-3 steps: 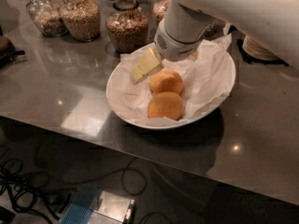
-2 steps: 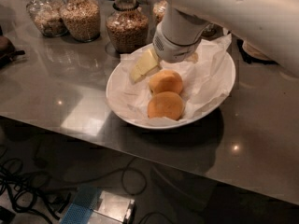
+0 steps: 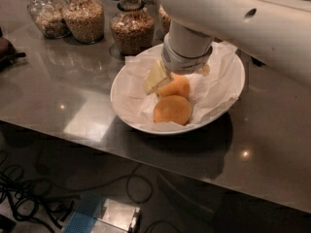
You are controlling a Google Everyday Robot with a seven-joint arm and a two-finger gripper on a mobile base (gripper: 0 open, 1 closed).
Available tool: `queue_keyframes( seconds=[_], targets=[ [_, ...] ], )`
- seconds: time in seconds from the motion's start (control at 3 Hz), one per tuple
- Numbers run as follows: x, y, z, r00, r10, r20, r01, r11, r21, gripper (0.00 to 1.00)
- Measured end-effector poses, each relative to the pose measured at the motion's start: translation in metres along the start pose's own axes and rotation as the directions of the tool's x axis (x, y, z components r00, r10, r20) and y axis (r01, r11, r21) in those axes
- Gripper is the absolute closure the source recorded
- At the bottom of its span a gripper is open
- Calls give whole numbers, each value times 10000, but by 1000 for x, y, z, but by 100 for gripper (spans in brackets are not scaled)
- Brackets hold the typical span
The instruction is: Pick orange from white bowl
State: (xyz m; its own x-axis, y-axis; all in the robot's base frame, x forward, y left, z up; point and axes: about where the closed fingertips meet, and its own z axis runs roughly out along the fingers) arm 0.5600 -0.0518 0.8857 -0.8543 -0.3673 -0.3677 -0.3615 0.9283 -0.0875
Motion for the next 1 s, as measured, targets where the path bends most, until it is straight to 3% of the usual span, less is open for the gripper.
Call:
queue_keyframes(
  seconds=[0.33,1.0],
  targets=[
    [5,4,10,9994,35,-352,-31,9999,101,24],
    [10,21,39,9928,-180,-1188,189,9998,63,24]
  ],
)
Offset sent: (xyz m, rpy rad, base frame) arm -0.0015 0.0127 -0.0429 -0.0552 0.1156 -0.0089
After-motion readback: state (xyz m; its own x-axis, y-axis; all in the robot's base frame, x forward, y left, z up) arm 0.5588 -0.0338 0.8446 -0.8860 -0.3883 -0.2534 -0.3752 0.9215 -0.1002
